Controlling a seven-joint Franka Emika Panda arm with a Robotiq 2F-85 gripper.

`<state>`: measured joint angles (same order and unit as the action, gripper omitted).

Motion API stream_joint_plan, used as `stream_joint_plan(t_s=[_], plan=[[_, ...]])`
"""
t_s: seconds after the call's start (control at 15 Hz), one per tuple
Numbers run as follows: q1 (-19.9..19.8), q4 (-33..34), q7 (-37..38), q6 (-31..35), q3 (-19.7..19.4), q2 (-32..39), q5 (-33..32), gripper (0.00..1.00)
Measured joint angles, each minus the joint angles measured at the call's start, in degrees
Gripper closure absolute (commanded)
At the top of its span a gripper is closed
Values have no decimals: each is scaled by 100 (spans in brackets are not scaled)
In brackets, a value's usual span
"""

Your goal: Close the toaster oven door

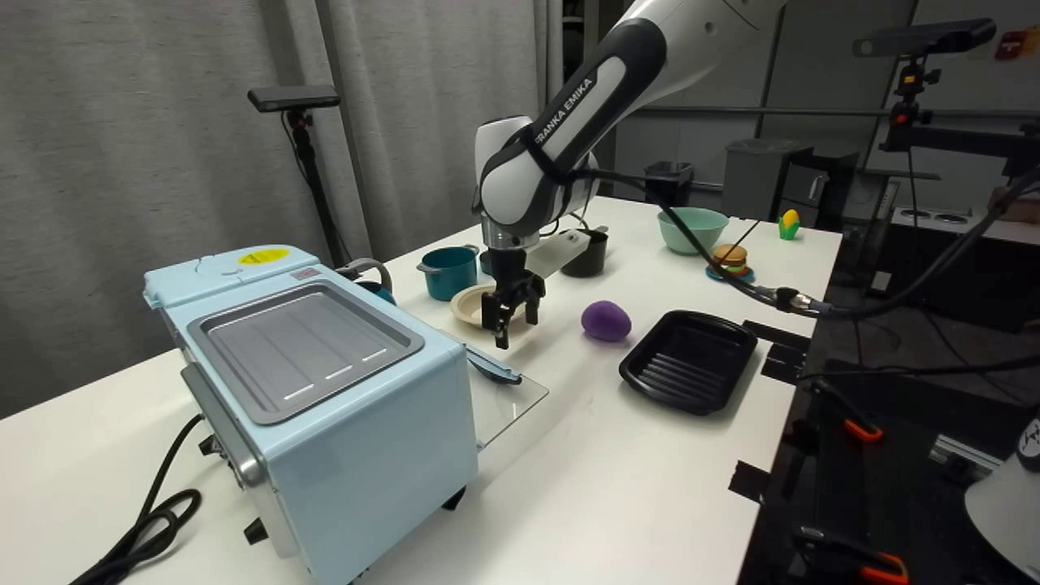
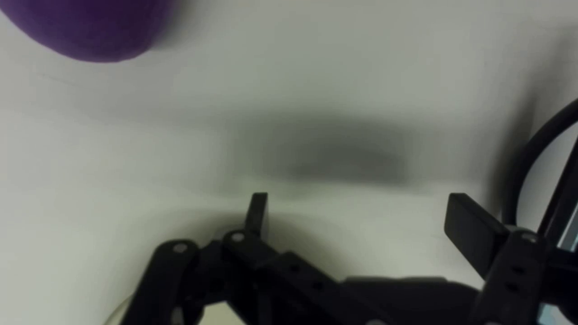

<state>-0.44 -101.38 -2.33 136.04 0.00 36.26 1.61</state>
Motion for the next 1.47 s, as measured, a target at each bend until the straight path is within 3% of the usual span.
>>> stream_joint_plan(t_s=[0.47,1.2,1.47], plan=[[7,-30,-71,13,12,4,-11,0],[-135,-40,-878,185,187,117,9,0],[107,-513,-811,630,445,23,-71,0]])
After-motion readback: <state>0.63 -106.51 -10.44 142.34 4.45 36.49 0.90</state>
